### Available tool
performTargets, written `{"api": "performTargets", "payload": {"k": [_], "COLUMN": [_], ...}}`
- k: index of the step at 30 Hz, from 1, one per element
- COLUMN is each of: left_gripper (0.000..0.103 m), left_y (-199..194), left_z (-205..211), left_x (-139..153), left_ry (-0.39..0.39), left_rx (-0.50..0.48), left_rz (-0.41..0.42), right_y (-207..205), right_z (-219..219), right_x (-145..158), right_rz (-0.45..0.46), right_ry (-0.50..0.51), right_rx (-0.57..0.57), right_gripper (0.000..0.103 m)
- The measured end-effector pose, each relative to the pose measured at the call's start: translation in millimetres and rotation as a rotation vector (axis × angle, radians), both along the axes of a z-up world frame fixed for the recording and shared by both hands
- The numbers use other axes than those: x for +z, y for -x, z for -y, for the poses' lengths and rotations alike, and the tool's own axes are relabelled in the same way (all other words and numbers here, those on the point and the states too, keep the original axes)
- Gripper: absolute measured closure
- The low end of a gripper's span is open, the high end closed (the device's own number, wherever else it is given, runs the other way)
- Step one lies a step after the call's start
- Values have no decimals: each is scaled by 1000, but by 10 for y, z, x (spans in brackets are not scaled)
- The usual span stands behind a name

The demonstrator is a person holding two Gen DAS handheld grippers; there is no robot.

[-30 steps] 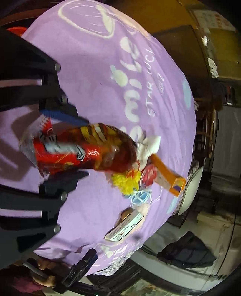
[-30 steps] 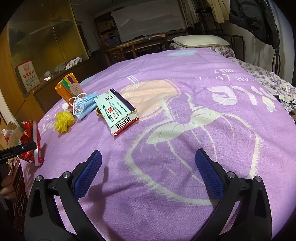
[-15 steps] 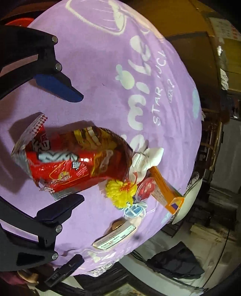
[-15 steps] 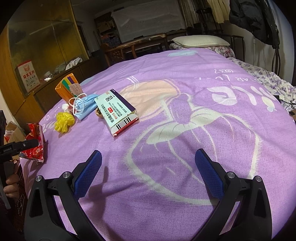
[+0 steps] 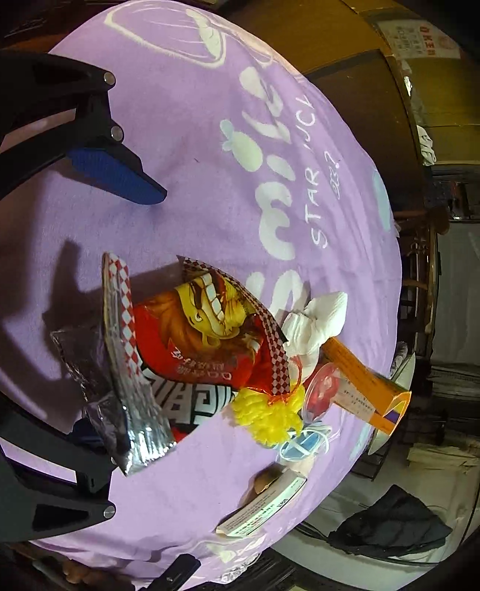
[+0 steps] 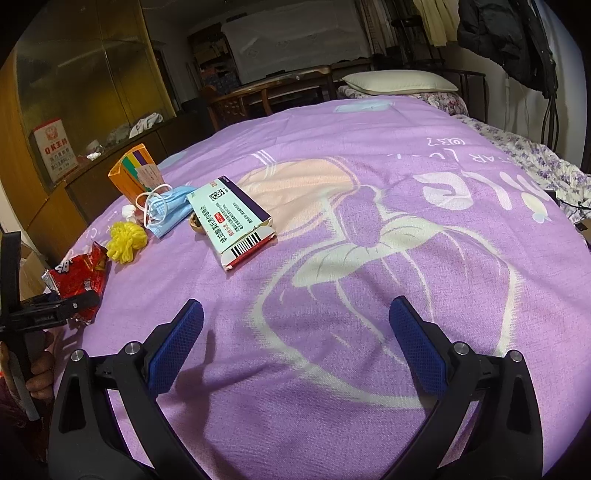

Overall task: Collect trash
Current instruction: 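Lift the red chip bag with the left tool while the right tool grasps the white medicine box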

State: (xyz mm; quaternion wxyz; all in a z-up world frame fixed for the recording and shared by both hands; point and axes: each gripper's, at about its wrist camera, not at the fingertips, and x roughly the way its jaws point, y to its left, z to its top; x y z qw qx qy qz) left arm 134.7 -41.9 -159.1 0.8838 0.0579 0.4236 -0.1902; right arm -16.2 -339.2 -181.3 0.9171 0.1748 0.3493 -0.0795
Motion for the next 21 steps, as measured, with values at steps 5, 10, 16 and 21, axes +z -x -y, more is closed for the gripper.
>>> {"api": "performTargets", "payload": {"k": [5, 10, 16, 21], "left_gripper": [5, 4, 4, 4], "left_y": [-32, 20, 45, 60], "left_z": [-45, -18, -3, -19], "left_x": [-30, -59, -72, -80], "left_ry": [-14, -38, -25, -14], "left_rx": [-3, 10, 8, 4], "left_rz": [17, 57, 66, 72], "right_y": [-115, -232, -622, -954], "right_z": [-167, -198, -163, -157], "right_x": [13, 100, 275, 217], "right_rz": [-91, -83, -38, -75], "right_ry": [131, 92, 78, 45], "right_rx": [-5, 44, 51, 68], "right_gripper": [6, 6, 6, 6]}}
